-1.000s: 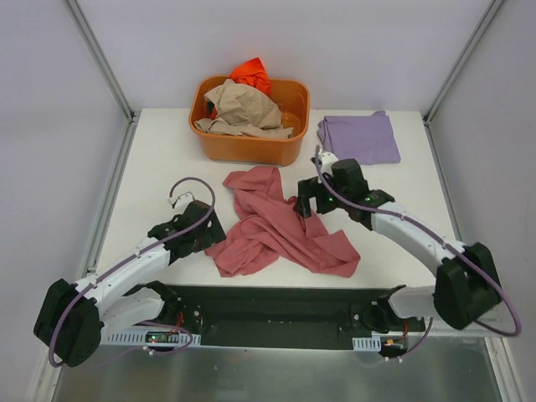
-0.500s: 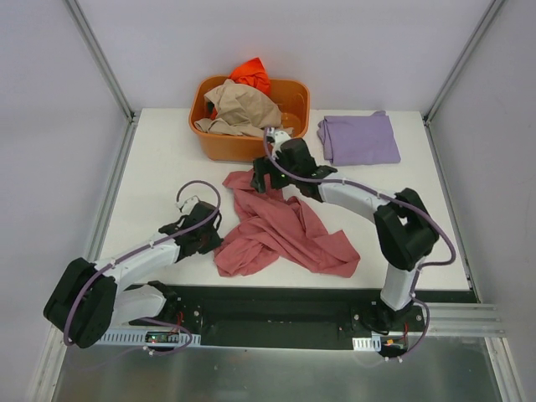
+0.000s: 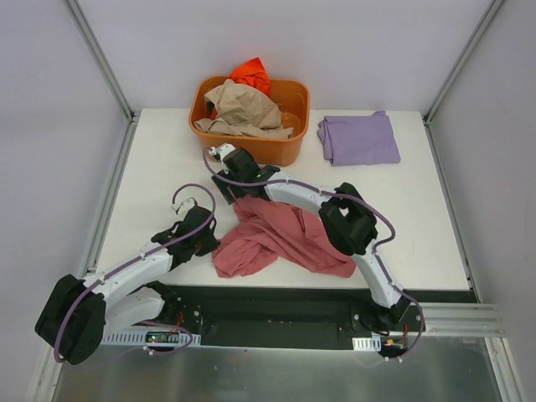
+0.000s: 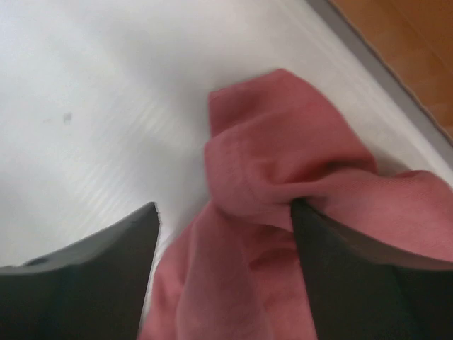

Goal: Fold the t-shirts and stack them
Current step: Flatten out the tshirt

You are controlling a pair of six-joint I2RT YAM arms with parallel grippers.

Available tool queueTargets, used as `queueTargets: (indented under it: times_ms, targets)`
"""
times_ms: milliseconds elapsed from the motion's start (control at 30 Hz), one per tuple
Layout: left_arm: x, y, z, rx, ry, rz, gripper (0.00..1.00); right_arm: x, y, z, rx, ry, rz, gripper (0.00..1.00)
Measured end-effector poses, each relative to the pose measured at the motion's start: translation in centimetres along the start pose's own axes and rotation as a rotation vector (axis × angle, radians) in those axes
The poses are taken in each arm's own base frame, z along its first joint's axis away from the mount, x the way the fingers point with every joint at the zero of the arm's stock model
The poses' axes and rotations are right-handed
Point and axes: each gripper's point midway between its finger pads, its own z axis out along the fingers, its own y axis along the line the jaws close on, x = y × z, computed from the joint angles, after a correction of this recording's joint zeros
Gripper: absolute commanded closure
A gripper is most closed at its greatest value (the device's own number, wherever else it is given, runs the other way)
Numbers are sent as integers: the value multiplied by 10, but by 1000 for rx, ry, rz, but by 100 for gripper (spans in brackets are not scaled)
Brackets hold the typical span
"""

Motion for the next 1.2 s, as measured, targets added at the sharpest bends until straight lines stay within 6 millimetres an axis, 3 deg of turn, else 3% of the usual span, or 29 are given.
queueTargets:
  times_ms: [133, 300, 367, 467, 533, 667, 767, 900, 1033, 1200]
  targets:
    - [-2, 1, -1, 0, -12, 3, 100, 6, -17, 20, 133, 37, -14, 74]
    - [-9, 0, -5, 17, -49, 17, 100, 17, -36, 18, 252, 49, 23, 85]
    - [-15, -2, -8, 27, -80, 21, 100, 21, -40, 7, 272, 42, 39, 86]
    - [-26, -4, -15, 44, -133, 26, 100, 21, -46, -24, 295, 21, 58, 90]
    - [-37, -6, -22, 53, -180, 24, 100, 13, -54, -59, 320, -28, 76, 91]
    - [-69, -18, -46, 93, -314, 1, 100, -26, -77, -150, 397, -210, 113, 91]
    - [-99, -32, -74, 139, -423, -17, 100, -55, -103, -222, 458, -367, 158, 92]
    - [-142, -56, -123, 209, -566, -29, 100, -71, -151, -303, 558, -515, 224, 99]
    - [-177, -79, -172, 301, -693, -25, 100, -78, -181, -367, 633, -617, 240, 99]
    - [-204, -108, -239, 466, -819, 30, 100, -93, -176, -432, 594, -715, 182, 99]
